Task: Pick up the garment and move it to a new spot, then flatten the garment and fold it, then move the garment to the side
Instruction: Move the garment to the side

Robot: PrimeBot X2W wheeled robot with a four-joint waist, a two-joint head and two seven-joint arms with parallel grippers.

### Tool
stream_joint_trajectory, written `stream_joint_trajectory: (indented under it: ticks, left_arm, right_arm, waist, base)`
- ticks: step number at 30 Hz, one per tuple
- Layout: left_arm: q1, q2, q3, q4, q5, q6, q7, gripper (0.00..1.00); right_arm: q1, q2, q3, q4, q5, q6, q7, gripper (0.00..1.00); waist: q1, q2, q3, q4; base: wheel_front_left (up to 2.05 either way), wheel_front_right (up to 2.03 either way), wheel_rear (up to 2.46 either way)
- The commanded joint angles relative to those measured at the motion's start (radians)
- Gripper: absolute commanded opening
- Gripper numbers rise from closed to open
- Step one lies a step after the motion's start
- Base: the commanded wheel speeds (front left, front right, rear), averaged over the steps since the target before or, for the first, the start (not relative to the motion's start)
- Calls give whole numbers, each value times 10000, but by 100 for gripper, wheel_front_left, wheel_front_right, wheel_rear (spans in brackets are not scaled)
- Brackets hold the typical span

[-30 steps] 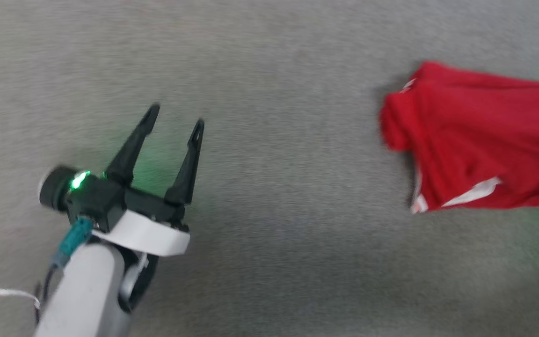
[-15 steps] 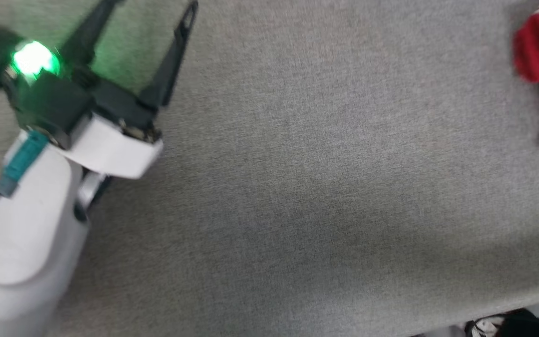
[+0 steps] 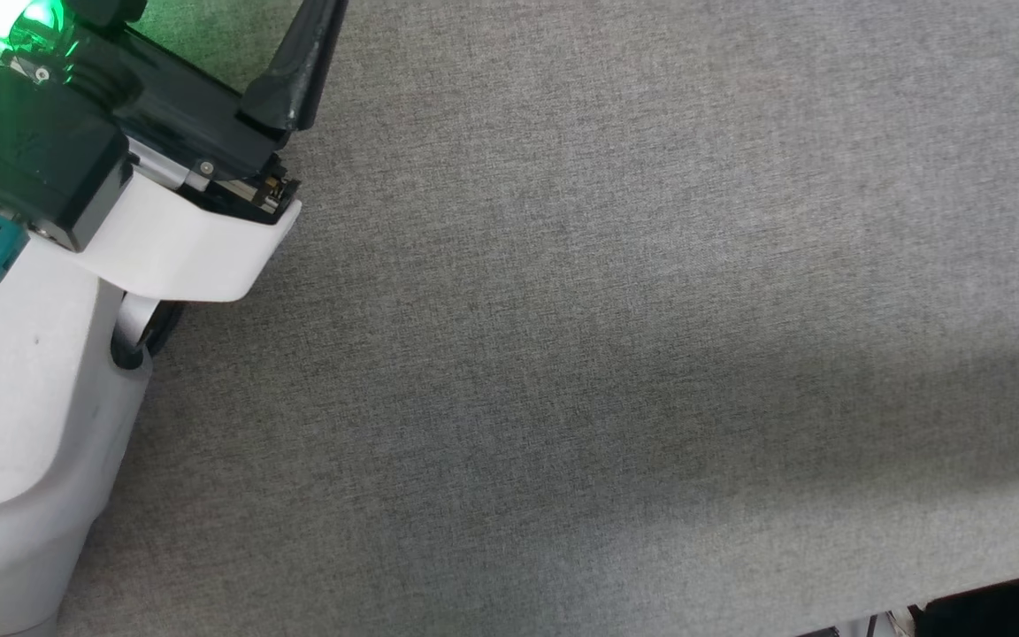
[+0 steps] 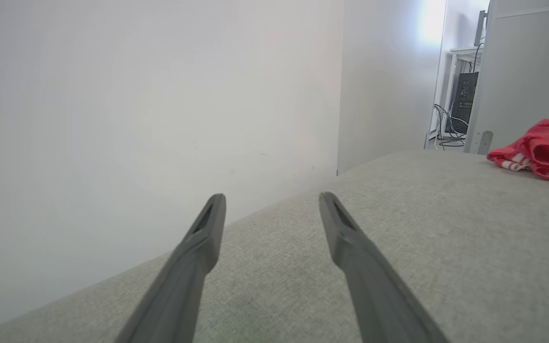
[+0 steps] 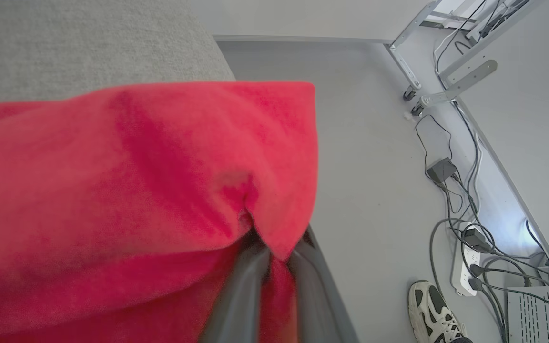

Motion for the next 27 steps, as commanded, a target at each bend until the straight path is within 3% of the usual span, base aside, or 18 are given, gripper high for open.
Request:
stream_joint_trajectory:
  ticks: [1,9,10,11,12,18,27]
  left_arm:
    - [6,119,-64,289,12,14,2,100]
    - [139,156,-6,368,-8,15,2,100]
    - [189,139,7,374,-12,15,2,100]
    - [240,122,47,379,-17,22,2,100]
    - [286,86,84,368,-27,22,2,100]
    - [770,-364,358,392,-94,22,2,100]
    - [2619,-1329,1295,712,-279,22,-6,100]
  right_arm:
    - [-342,-45,62,357,-144,-8,-298,0]
    - [-1099,-12,397,1564,-618,-8,-1155,0]
    - [-1166,-1,455,1697,-611,-8,-1260,16]
    - [-1231,14,510,1814,-619,-8,-1344,71]
    - [-1276,19,605,1915,-666,-7,-1430,100]
    - [-1269,35,1317,2097,-643,-7,-1818,100]
    - [-272,339,3050,1048,24,-7,-2141,100]
  waist:
    - [1,0,54,15]
    - [1,0,25,82]
    - [1,0,-13,104]
    - [1,0,-55,123]
    - [1,0,-117,149]
    - [1,0,-762,334]
    - [1,0,-2508,886]
  base:
    - [0,0,0]
    - [0,0,0]
    - [0,0,0]
    - [0,0,0]
    - [0,0,0]
    - [0,0,0]
    - [0,0,0]
